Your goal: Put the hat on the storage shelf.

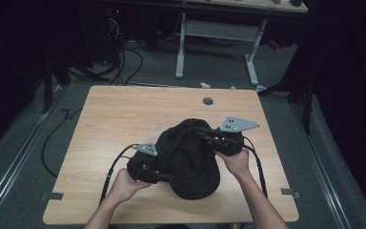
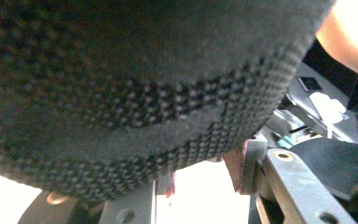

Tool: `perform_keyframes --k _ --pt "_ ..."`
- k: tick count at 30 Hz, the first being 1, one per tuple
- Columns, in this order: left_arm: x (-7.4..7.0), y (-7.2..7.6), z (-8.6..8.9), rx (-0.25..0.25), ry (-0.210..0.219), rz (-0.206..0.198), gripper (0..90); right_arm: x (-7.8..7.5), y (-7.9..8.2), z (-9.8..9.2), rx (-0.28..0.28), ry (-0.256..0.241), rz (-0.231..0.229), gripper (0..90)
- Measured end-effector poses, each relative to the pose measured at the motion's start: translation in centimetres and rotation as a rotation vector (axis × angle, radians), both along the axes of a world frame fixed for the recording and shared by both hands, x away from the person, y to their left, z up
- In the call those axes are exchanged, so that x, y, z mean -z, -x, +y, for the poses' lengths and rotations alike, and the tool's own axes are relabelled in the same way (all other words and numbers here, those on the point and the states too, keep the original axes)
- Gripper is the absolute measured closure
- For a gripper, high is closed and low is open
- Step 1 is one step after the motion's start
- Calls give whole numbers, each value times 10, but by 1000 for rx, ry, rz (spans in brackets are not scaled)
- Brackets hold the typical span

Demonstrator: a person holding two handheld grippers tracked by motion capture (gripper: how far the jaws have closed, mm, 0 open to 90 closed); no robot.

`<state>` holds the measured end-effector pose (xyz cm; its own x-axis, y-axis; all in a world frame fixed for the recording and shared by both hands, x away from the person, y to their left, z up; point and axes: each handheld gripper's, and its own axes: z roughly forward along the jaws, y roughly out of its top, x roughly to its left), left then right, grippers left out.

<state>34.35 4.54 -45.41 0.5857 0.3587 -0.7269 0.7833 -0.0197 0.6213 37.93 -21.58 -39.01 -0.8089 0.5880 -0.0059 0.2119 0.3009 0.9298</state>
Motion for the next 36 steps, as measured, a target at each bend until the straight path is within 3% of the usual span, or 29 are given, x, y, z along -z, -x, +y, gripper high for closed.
perform_keyframes --k 4,9,10,11,12,14,16,18,26,28,30,32,34,36 --pt "-5 8 -1 -5 -6 -53 688 -3 3 -2 -4 -8 -8 791" --pt "-15 17 -1 -18 -2 -154 723 -5 2 -7 13 -42 9 736" --pt "-17 17 2 -10 21 -162 741 -5 2 -8 24 -38 9 718" --pt "-17 17 1 -49 0 -197 852 -6 2 -8 32 -37 9 675" --pt "-17 15 3 -61 -17 -202 857 -6 2 -9 22 -56 7 649" --pt "-18 14 8 -68 10 -191 858 -8 5 -9 41 -38 -18 652" --pt "-18 20 7 -67 0 -211 859 -10 6 -7 21 -36 -18 664" --pt "-19 21 8 -64 6 -207 860 -12 9 -4 24 2 -44 705" --pt "-19 19 10 -55 45 -170 844 -15 13 0 35 15 -67 794" --pt "-18 16 10 -56 50 -156 814 -15 13 1 42 21 -74 813" --pt "-18 14 9 -58 49 -129 683 -14 13 1 57 20 -77 836" --pt "-17 14 5 -56 57 -129 620 -12 13 4 43 15 -67 862" --pt "-20 11 5 -68 99 -115 618 -11 13 7 32 11 -65 865" --pt "-21 11 6 -54 111 -109 660 -9 16 14 41 31 -87 867"
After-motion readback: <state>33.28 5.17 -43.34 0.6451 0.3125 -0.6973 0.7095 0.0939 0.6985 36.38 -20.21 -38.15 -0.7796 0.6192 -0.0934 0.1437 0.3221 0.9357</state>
